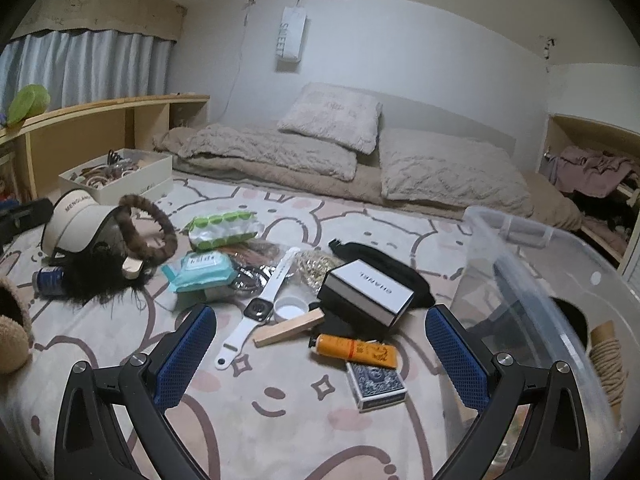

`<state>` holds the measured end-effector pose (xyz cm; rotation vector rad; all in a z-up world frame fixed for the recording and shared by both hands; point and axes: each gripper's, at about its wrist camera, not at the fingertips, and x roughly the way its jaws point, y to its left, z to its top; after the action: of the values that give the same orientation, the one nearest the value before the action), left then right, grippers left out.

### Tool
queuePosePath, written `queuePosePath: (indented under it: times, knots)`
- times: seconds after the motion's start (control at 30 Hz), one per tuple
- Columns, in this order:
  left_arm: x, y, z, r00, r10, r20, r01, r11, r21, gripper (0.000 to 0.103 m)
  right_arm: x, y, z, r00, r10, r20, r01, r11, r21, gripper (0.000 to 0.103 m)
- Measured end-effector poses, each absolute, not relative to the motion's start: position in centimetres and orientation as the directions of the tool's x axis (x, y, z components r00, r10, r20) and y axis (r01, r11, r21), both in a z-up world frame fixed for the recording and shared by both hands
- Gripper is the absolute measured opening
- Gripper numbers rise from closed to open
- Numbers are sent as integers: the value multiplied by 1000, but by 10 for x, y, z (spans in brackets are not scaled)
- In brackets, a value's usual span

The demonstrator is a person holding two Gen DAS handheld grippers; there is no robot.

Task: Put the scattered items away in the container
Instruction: 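Move both tools toward the black feather clip and white smartwatch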

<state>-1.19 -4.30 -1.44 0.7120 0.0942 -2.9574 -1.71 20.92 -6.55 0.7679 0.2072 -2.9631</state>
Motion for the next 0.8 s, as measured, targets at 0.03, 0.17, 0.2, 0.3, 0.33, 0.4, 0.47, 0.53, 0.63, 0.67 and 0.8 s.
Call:
queuePosePath:
  times: [0.03, 0.17, 0.2, 0.3, 0.33, 0.4, 0.47, 0.53, 0.63, 0.67, 0.8]
  knots:
    - [-12, -46, -15, -885, -90, -456, 118, -993, -32, 103, -19, 208, -69, -866, -42, -498, 111, -988, -111, 103]
    - [-15, -60, -19, -875, -128, -466, 159, -987, -28, 103, -27, 200, -82, -846, -58, -529, 136, -985, -109, 103]
    - [-16, -63, -19, -872, -133, -470, 168, -985, -33, 103, -27, 198, -85, -843, -62, -534, 142, -984, -110, 103]
    - [-19, -75, -23, -861, -155, -484, 199, -979, -42, 103, -30, 192, -94, -842, -94, -531, 175, -979, -104, 103]
    - [-20, -78, -24, -858, -161, -488, 209, -977, -45, 103, -31, 189, -97, -841, -100, -532, 183, -977, -105, 103]
    - [-21, -84, -27, -851, -168, -497, 226, -972, -59, 103, -33, 185, -102, -837, -109, -536, 193, -976, -103, 103]
    - [-23, -90, -29, -845, -162, -509, 236, -968, -84, 103, -37, 183, -108, -826, -129, -549, 203, -976, -77, 103]
    - [-27, -96, -32, -839, -139, -526, 233, -965, -118, 103, -41, 183, -114, -813, -146, -563, 205, -978, -42, 103]
    - [-35, -103, -38, -820, -95, -564, 222, -962, -160, 103, -52, 179, -129, -769, -169, -617, 211, -978, 4, 103]
    - [-38, -105, -41, -814, -87, -574, 223, -960, -170, 103, -56, 178, -134, -752, -180, -634, 217, -976, 20, 103]
    - [-49, -106, -53, -792, -69, -607, 224, -957, -183, 103, -63, 170, -150, -715, -204, -669, 238, -970, 42, 103]
